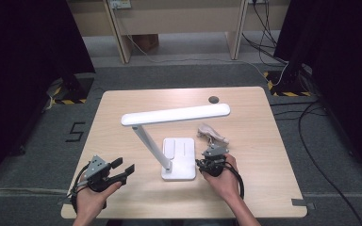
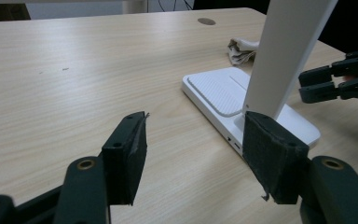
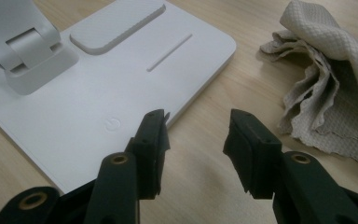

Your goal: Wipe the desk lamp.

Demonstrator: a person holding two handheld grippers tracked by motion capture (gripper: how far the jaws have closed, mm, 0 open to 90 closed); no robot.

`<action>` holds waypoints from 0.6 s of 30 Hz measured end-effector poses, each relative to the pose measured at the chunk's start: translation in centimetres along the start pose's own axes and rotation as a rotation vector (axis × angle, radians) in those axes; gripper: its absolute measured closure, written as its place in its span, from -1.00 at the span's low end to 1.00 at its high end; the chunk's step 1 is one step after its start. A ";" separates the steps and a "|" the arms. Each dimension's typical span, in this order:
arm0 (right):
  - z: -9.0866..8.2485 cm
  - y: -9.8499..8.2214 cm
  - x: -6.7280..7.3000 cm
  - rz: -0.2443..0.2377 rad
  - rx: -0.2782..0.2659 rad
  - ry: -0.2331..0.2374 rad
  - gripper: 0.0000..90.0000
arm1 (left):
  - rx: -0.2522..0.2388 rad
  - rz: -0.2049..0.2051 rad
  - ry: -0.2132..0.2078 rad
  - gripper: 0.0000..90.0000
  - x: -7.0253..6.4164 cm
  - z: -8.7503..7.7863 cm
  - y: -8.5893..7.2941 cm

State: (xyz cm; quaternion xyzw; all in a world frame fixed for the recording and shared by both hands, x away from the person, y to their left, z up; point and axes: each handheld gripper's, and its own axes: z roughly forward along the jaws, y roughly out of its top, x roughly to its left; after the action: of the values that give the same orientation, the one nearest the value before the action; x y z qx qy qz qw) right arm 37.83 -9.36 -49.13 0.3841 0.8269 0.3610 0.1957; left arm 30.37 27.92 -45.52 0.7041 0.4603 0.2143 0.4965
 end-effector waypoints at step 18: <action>-2.6 -2.9 -1.6 0.029 -0.006 -0.037 0.22 | 0.039 -0.015 0.070 -0.12 2.5 0.3 -3.2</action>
State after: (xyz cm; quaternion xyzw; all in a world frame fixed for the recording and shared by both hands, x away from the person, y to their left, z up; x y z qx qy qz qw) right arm 35.87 -13.05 -49.46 0.4022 0.8164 0.3592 0.2069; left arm 30.43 30.24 -48.88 0.7022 0.4868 0.2260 0.4678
